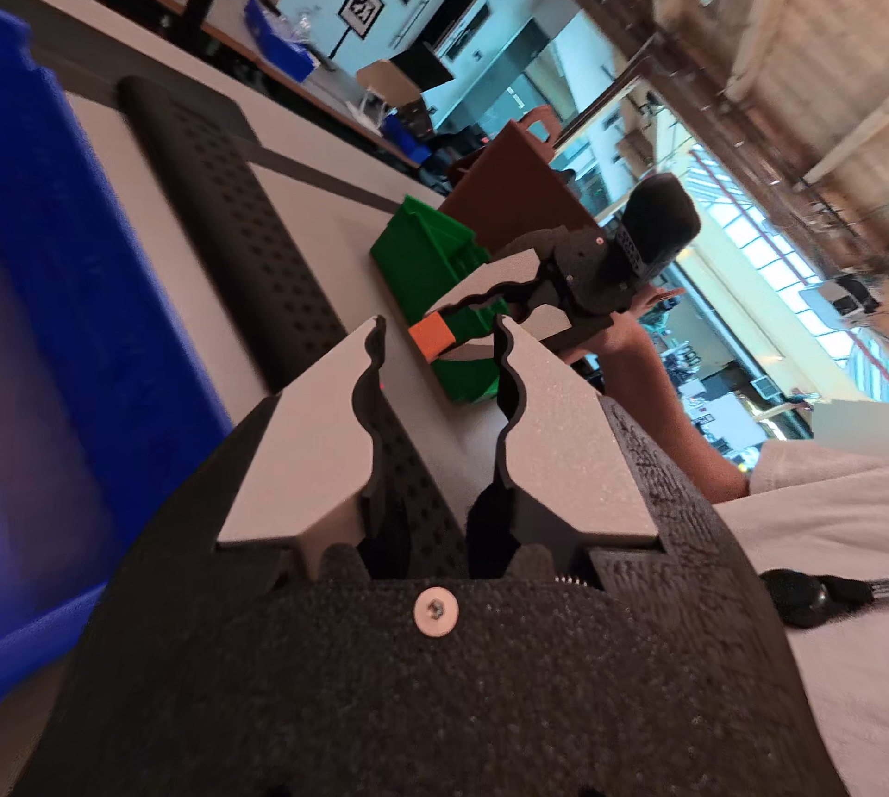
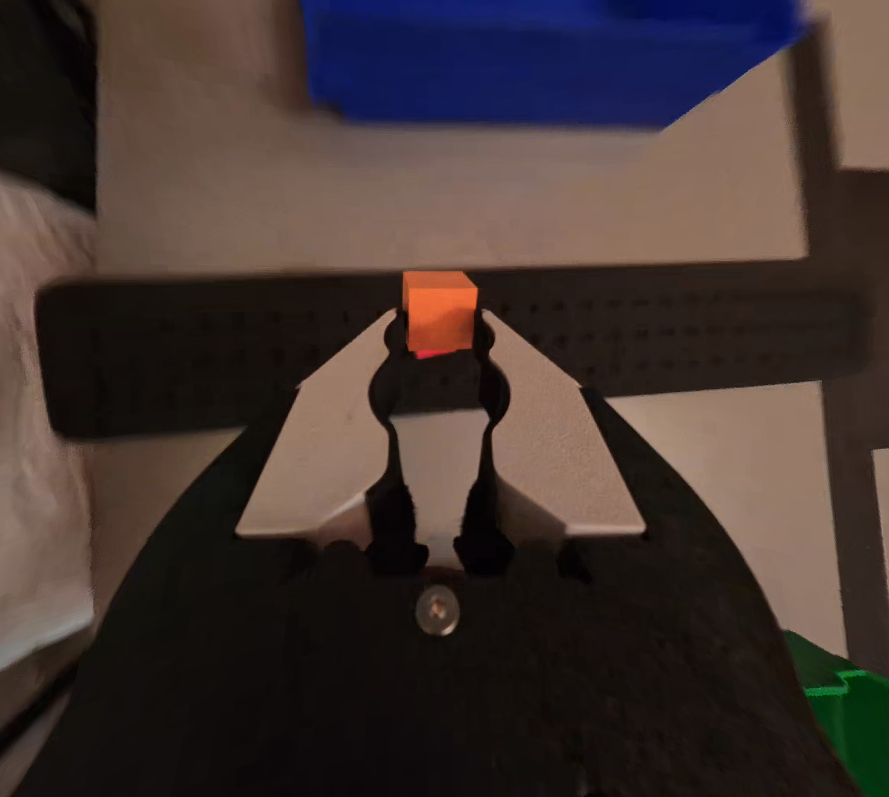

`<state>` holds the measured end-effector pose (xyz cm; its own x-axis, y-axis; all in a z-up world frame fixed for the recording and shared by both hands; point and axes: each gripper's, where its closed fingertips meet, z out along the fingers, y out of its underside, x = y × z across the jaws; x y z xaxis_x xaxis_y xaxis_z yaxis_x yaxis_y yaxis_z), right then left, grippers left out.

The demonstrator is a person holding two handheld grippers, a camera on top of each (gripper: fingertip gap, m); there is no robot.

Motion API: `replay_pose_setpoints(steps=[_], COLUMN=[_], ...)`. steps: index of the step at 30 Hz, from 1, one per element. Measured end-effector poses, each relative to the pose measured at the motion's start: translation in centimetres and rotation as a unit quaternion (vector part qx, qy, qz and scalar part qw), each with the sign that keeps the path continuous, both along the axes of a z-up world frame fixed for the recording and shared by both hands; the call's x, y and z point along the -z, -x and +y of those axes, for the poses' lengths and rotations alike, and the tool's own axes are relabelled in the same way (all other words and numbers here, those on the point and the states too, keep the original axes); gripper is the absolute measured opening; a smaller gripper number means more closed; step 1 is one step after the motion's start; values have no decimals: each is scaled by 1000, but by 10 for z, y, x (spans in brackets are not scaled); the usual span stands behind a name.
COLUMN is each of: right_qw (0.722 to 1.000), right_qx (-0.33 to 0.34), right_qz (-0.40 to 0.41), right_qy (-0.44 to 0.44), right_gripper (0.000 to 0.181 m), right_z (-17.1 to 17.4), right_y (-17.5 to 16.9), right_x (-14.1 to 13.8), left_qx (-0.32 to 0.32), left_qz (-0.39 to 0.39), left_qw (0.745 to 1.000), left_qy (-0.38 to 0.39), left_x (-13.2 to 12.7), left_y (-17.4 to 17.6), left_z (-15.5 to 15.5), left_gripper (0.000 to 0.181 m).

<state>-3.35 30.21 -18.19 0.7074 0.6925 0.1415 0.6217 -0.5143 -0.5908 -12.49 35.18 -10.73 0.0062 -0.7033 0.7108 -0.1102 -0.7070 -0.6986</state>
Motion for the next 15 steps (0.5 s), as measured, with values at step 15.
replay_pose_setpoints(steps=[15], right_qw=[984], right_qx=[-75], right_qz=[-102], right_qy=[123], right_gripper=[27], right_z=[2], right_y=[-10], right_x=[60], left_qx=[-43], left_qz=[54], left_qw=[998], left_qy=[5], left_x=[30], left_y=[41], left_z=[13], left_gripper=[46])
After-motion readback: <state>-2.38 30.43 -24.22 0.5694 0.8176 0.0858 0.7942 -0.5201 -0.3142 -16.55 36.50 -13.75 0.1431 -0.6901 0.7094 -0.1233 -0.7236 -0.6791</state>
